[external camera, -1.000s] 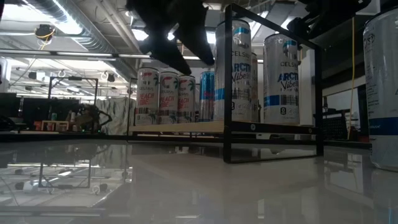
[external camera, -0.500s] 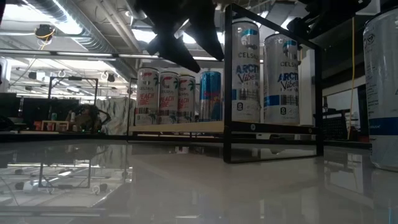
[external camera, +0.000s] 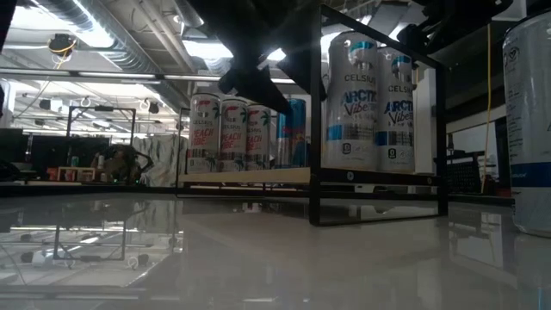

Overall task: Place canned beverage on shelf
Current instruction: Put the left white-blue soda can on the shelf and align with the other white-blue soda can, then put the white and blue soda can on the shelf and align with the other white and blue soda can

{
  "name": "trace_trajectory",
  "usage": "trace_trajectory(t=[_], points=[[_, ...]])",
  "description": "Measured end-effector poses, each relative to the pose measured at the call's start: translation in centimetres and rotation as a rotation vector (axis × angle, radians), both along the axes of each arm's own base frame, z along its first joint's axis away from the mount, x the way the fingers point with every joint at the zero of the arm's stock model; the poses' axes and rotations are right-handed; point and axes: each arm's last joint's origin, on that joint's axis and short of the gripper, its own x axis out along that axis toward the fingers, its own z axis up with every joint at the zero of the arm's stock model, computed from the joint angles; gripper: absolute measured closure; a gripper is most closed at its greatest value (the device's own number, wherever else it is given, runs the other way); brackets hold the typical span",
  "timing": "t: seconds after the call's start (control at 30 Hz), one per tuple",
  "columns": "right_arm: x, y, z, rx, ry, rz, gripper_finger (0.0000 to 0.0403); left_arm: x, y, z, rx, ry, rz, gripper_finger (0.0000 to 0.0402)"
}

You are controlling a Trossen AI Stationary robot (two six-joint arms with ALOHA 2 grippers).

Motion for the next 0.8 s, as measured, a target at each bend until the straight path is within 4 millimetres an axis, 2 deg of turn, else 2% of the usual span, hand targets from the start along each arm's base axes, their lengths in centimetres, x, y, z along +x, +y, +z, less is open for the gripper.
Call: trace_trajectory(t=[0.43, 0.8], points=[[0.0, 0.0, 0.0, 0.000, 0.000, 0.000, 0.0024, -0.2, -0.1, -0.2, 0.007, 0.028, -0.004, 0.0076], [0.0, 0.0, 0.0, 0.001, 0.003, 0.000, 0.0024, -1.7, -0.4, 2.1, -0.017, 0.032, -0.058, 0.0076]])
